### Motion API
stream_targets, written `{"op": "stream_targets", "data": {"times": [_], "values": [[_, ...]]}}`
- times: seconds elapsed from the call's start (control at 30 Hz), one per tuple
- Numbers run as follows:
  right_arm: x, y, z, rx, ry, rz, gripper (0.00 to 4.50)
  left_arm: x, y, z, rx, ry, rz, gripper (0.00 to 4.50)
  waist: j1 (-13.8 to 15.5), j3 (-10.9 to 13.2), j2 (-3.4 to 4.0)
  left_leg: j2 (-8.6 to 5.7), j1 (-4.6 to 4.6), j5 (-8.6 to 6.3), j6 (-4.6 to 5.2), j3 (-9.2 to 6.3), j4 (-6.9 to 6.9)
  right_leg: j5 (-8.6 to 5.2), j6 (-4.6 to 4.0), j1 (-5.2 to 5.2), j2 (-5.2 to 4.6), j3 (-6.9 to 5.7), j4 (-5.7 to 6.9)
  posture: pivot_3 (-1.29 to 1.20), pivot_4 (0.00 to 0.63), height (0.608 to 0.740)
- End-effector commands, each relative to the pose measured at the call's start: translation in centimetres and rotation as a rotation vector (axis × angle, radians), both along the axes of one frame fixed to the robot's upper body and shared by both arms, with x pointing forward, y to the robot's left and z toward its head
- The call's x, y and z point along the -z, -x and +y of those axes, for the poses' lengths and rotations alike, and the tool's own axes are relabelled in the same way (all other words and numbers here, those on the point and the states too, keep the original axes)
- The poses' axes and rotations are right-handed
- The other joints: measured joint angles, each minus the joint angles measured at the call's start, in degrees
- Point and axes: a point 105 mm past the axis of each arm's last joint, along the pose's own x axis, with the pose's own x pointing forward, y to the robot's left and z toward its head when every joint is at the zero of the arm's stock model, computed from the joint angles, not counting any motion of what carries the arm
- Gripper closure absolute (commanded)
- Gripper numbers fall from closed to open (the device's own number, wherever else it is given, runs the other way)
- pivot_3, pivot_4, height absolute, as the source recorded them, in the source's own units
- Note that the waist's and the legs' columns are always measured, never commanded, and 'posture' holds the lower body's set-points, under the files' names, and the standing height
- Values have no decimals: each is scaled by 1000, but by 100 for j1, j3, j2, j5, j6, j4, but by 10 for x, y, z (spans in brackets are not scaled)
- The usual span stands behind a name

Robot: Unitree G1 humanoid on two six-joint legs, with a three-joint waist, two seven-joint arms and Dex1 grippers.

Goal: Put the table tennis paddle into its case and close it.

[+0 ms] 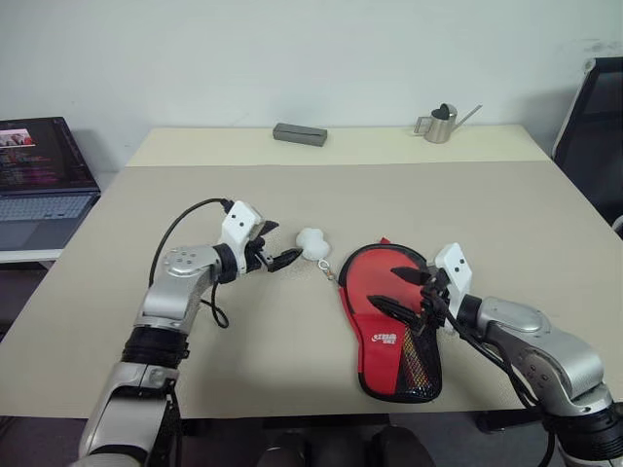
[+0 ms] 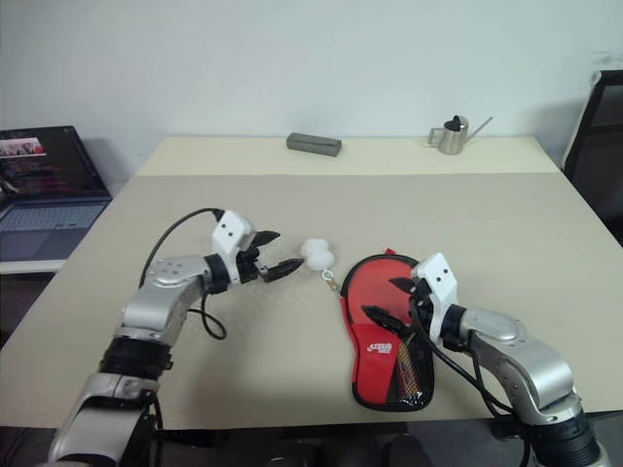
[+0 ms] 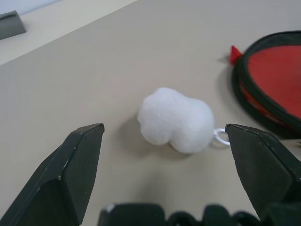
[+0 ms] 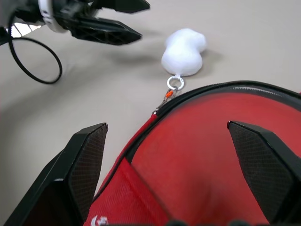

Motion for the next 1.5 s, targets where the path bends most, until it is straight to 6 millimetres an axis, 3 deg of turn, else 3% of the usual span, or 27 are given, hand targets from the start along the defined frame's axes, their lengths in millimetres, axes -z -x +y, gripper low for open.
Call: {"op": "stream_targets", "data": {"times": [0.03,0.33,0.63,0.9,1.17,1.5], "values": [[-10,0,10,-17,-13,-60,37,-6,-15,-12,-14,2,-47,0,3,0,-2,0,-1,0,0,0,1,0,0,0,0,0,0,0,150,740],[-10,-1,16,-17,-24,-66,37,5,-40,-35,-30,42,22,0,-28,0,-3,-1,0,2,-4,1,3,0,1,-2,1,0,7,0,150,740],[-9,0,16,-11,-22,-69,37,22,-37,-45,39,39,133,0,-37,0,-4,-2,0,2,-3,2,6,0,2,-3,2,0,11,0,150,740],[34,-9,0,18,22,-30,37,25,-30,-46,89,35,150,0,-36,-1,-6,-4,0,3,-4,1,8,0,2,-3,3,-1,13,0,150,740],[70,-21,-1,42,49,3,37,24,-26,-45,113,30,155,0,-50,-14,-25,-1,12,8,-13,0,9,1,1,2,7,3,23,0,150,740],[76,-33,3,64,57,1,37,31,-17,-41,149,-21,184,0,-53,-27,-48,7,141,6,-11,-3,-4,-15,28,125,16,7,11,0,150,740]]}}
